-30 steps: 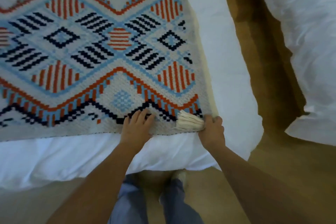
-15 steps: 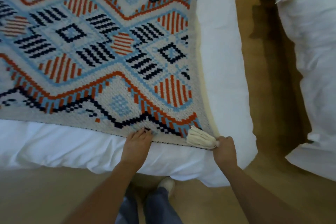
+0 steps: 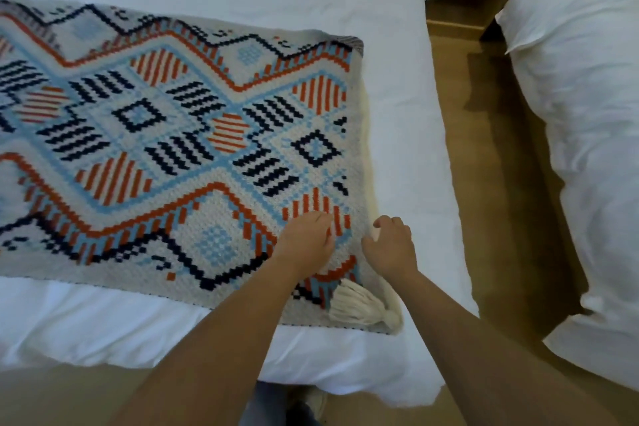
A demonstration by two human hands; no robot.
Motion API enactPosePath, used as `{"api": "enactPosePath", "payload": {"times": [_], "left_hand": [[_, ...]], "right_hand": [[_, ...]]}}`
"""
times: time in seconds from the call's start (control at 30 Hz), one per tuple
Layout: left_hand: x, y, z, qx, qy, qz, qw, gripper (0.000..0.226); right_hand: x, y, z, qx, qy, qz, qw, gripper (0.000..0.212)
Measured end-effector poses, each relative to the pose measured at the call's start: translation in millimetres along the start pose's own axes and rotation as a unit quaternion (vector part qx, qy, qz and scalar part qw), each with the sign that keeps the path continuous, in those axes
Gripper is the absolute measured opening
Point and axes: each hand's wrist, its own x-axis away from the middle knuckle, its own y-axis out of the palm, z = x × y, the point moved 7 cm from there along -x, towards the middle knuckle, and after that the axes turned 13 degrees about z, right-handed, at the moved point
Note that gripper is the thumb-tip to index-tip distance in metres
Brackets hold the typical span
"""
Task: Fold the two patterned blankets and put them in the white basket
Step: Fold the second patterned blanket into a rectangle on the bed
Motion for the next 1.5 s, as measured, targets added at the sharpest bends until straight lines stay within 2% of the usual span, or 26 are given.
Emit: {"api": "enactPosePath", "payload": {"times": [0.23, 0.53, 0.63, 0.77, 0.93, 1.0, 1.07, 1.1, 1.17, 1.23, 1.3, 1.4, 1.47, 1.5], "left_hand": [[-108, -27, -13, 0.011, -0.003, 0.013, 1.0, 0.044], [-281, -46, -53, -0.016, -0.012, 0.021, 1.0, 0.035], [-330, -51, -69, -0.039, -0.02, 0.035, 0.998, 0.033], [-385, -56, -83, -0.075, -0.022, 0.043, 0.996, 0.041], [-428, -45, -89, -0.038, -0.041, 0.059, 0.997, 0.043], [-439, -40, -88, -0.041, -0.029, 0.076, 0.996, 0.052], [-452, -37, -87, -0.069, -0.02, 0.082, 0.994, 0.06], [-460, -36, -89, -0.079, -0.018, 0.084, 0.993, 0.059], [-475, -35, -88, -0.101, -0.006, 0.089, 0.991, 0.041], [-486, -42, -83, -0.084, -0.006, 0.124, 0.989, 0.022], [-491, -56, -76, 0.005, -0.022, 0.18, 0.983, 0.019], [-497, -79, -73, 0.092, -0.029, 0.255, 0.962, 0.022], [-501, -91, -76, 0.061, -0.018, 0.267, 0.961, 0.027], [-503, -95, -77, 0.034, -0.008, 0.266, 0.963, 0.029]], "right_hand": [[-92, -10, -51, -0.057, -0.015, 0.02, 0.998, 0.034], [-250, -3, -80, -0.133, 0.069, 0.029, 0.988, 0.04], [-299, -3, -87, -0.129, 0.058, 0.037, 0.989, 0.043], [-365, 0, -101, -0.109, 0.029, 0.038, 0.993, 0.05], [-427, 17, -112, -0.113, 0.011, 0.032, 0.993, 0.059], [-443, 25, -125, -0.118, -0.018, 0.022, 0.993, 0.051], [-457, 28, -139, -0.085, -0.061, 0.036, 0.994, 0.032], [-461, 28, -144, -0.066, -0.078, 0.053, 0.993, 0.023], [-467, 23, -150, -0.082, -0.088, 0.09, 0.989, 0.013], [-470, 14, -151, -0.172, -0.044, 0.116, 0.977, 0.015], [-474, 10, -150, -0.269, 0.02, 0.108, 0.957, 0.018], [-482, 4, -151, -0.347, 0.065, 0.022, 0.935, 0.032], [-488, -7, -152, -0.313, 0.032, -0.019, 0.949, 0.035], [-494, -18, -151, -0.234, -0.017, 0.0, 0.972, 0.035]]}}
